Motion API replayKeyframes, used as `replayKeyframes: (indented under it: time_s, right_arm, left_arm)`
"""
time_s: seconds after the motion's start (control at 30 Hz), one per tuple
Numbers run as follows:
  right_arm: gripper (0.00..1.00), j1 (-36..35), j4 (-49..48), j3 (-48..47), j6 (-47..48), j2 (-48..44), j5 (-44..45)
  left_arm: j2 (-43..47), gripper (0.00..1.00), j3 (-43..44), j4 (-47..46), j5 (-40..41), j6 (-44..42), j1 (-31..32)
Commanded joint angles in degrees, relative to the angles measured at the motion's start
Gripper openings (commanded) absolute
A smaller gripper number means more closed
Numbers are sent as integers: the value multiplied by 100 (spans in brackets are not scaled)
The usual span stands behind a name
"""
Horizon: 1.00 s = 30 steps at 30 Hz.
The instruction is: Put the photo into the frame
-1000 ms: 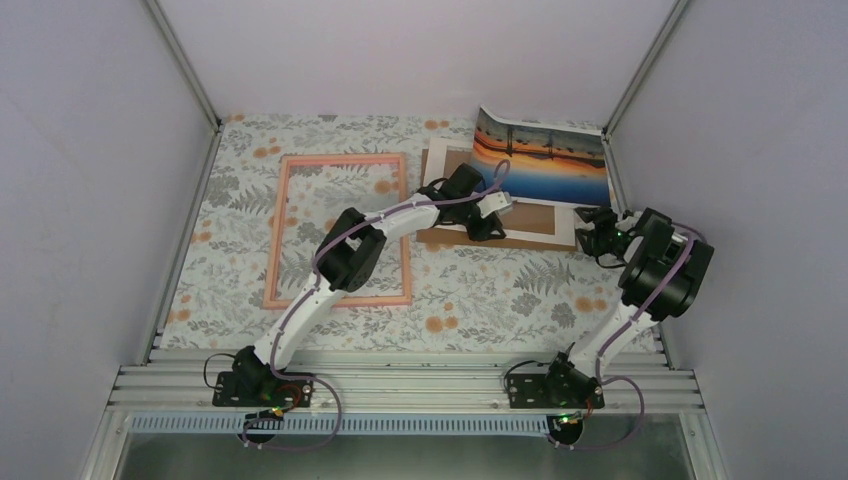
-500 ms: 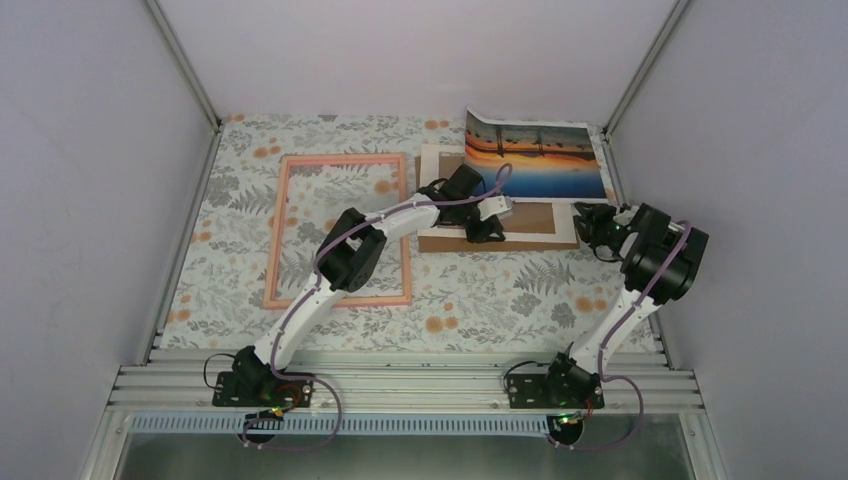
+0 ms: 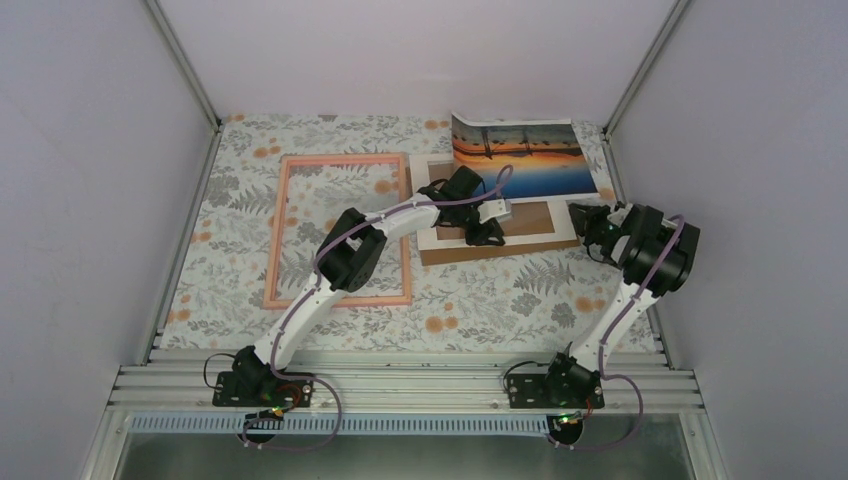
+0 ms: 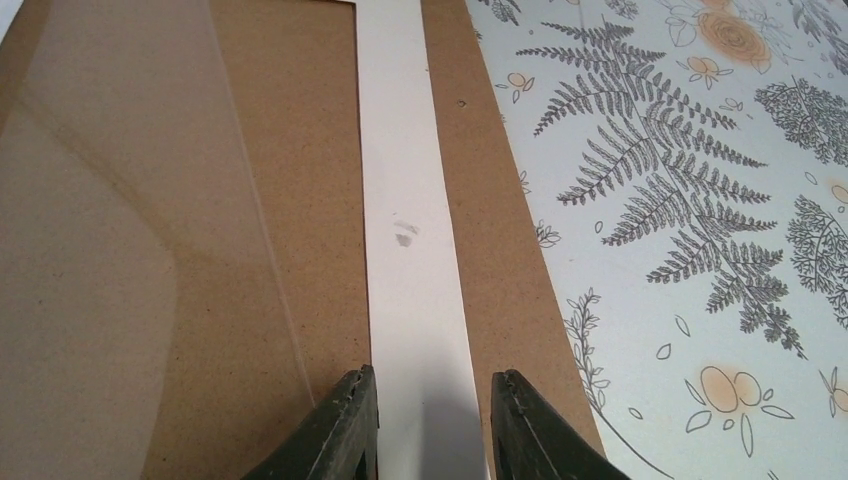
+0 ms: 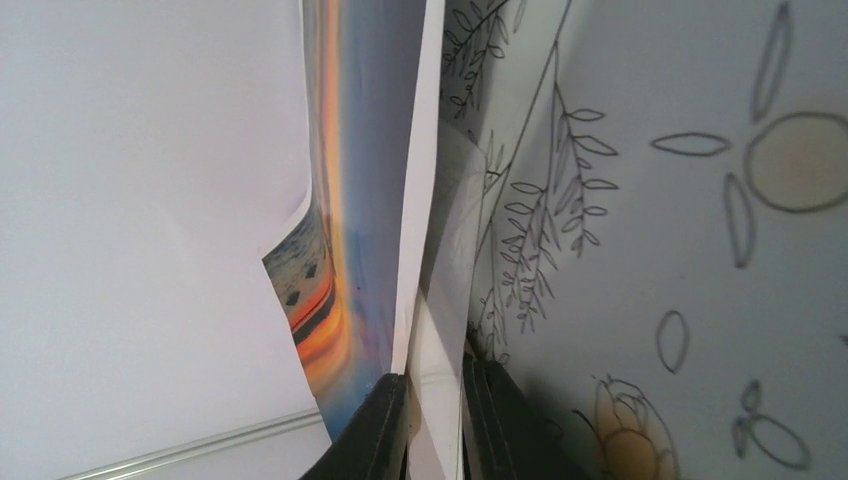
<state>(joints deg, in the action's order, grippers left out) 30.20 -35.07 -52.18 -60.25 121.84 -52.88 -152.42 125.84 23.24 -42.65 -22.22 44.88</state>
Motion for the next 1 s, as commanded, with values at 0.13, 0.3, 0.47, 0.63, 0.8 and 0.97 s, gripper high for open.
replayKeyframes:
  time_s: [0.13,0.3,0.47,0.63,0.8,0.97]
  right_arm:
    - [23,-297,-195,-89,-310,516,258]
    - [15,-410,-60,-258,-316,638,289]
    - [4,-410,-6,-276,-156,604,116]
    - [4,-402,-28,-79,-8,293,-216]
    - [4,-405,37,108,137,-100,-414]
    - [4,-368,210,322,260,-343,-441]
  left_arm:
    - [-560,27,-272,998,-12,-226,179]
    - [-555,27,-279,1039,-13,-328,179]
    - [-386,27,-325,978,46,-267,150]
    - [71,28,-483,638,147,68,70]
    - [565,33,-673,170,618,450,47]
    - [1014,41,-899,-183,1319,489,92]
